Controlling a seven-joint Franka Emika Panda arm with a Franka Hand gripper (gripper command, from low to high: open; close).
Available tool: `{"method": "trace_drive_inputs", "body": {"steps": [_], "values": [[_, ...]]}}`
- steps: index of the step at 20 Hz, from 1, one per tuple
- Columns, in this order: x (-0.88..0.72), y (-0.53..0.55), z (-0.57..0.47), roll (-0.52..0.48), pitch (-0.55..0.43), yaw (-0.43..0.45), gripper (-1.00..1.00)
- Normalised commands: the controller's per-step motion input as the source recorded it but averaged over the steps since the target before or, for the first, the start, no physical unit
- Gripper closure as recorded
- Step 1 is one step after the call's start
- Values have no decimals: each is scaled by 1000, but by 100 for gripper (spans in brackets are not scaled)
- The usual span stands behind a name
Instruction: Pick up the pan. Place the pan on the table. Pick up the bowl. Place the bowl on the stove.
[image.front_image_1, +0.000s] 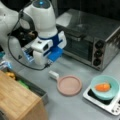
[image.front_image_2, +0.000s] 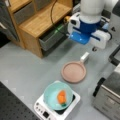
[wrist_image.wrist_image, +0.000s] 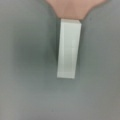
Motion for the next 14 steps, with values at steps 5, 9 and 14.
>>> {"method": "trace_drive_inputs", "body": {"steps": [5,9,14], "values": [[43,-63,-201,31,-90,97,-100],[97,-104,-228,34,-88,102,-100],[79,-121,-167,19,-54,97,-100]]}}
